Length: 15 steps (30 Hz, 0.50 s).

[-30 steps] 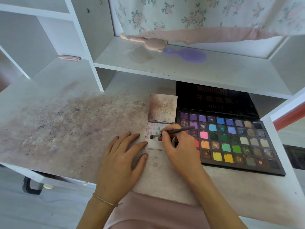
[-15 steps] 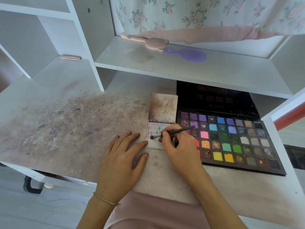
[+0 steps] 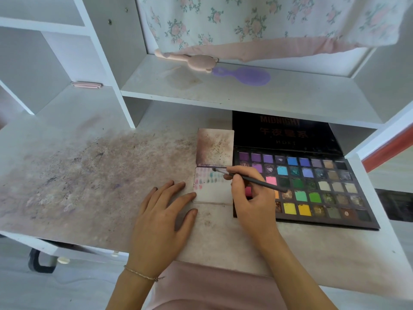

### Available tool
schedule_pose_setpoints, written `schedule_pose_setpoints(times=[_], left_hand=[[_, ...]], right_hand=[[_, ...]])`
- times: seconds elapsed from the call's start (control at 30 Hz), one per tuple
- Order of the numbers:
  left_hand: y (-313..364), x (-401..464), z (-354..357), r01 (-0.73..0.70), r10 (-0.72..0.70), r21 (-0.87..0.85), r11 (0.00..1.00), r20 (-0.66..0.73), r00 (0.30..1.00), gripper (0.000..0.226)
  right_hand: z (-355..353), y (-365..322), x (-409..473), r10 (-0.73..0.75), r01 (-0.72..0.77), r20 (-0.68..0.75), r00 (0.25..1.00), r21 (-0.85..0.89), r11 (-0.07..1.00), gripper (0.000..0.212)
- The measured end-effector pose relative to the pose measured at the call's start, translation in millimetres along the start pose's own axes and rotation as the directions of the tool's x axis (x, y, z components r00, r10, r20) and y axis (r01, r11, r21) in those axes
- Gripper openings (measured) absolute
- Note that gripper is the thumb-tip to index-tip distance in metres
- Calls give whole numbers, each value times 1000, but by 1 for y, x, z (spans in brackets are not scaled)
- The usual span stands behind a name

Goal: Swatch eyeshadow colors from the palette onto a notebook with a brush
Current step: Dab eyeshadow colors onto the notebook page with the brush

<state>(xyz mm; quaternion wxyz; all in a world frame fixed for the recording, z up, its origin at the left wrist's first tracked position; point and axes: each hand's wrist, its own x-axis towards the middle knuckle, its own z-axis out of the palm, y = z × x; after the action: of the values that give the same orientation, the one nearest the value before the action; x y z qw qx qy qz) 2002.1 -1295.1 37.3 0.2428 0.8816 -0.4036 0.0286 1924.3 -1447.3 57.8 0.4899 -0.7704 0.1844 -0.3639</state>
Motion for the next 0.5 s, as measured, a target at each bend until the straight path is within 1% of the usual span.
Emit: schedule_pose_setpoints(times=[0.17, 0.23, 0.33, 0.5], left_hand=[[-1, 1, 0, -14, 13, -9, 1000, -22, 1000, 40], [-1, 1, 0, -14, 14, -14, 1000, -28, 1000, 41], [0, 1, -1, -9, 8, -22, 1000, -28, 1000, 41], [1, 1, 0, 1, -1, -25, 1000, -12, 1000, 43]], right_hand=[[-24, 4, -10, 57, -59, -24, 998, -49, 997, 22], [-38, 6, -14, 77, -80, -62, 995, -57, 995, 21], [-59, 11, -17, 95, -113, -148, 984, -117, 987, 21], [-75, 19, -18, 109, -160, -231, 967, -212, 964, 32]])
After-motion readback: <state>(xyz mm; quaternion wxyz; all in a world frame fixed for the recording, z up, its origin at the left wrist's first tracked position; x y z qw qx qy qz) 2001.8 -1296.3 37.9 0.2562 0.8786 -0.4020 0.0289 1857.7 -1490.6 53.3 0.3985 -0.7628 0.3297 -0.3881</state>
